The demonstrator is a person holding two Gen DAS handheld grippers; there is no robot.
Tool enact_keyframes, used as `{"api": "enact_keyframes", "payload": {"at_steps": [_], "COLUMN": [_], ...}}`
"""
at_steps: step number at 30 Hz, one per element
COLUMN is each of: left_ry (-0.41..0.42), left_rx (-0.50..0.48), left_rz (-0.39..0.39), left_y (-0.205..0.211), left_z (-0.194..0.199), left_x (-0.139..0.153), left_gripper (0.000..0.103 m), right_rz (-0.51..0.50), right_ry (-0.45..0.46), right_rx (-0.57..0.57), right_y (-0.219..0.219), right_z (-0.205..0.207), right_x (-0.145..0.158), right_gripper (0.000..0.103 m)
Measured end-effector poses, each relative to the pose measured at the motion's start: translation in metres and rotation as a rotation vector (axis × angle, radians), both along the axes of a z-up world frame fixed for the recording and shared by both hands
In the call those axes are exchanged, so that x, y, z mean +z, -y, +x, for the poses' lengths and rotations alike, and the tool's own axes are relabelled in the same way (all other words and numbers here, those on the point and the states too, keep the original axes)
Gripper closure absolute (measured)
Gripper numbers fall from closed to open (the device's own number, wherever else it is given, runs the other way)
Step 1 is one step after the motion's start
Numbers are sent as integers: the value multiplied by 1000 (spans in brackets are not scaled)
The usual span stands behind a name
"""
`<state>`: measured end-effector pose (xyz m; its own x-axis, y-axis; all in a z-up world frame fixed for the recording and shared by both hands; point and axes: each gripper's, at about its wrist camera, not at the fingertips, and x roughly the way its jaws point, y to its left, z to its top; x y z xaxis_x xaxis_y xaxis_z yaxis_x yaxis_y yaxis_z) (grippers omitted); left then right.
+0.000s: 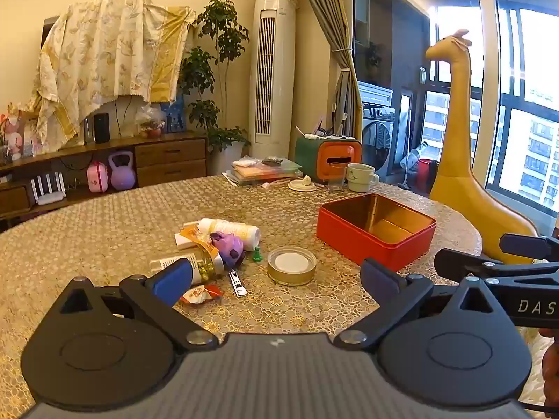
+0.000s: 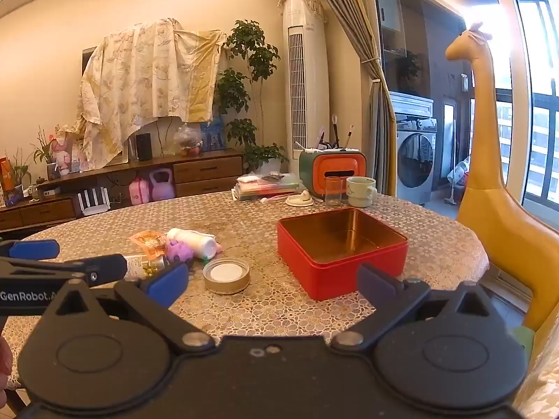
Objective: Organize rigid objects
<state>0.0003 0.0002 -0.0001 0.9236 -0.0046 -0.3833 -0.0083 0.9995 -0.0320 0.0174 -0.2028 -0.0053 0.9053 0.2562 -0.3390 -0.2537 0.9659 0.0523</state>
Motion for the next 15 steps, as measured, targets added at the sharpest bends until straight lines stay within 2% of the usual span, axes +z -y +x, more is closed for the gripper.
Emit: {"api": "enact_keyframes", "payload": {"at_steps": [6,10,15], "left_ry": [-10,-43,-46], "left_rx": [-6,-24,-27], "left_rz": [-23,-76,-54], "left_y": [6,-5,1], "left_z": [-1,6,6], "left_x": [0,-5,-6], "left_gripper": [0,0,0], "right_rz": [2,-2,2], "right_ry": [-4,-17,-20], "right_rx": [-4,-13,-13], "right_y": [2,0,1], "right_z": [0,4,2], "right_x": [0,0,-2], "right_gripper": [0,0,0]}}
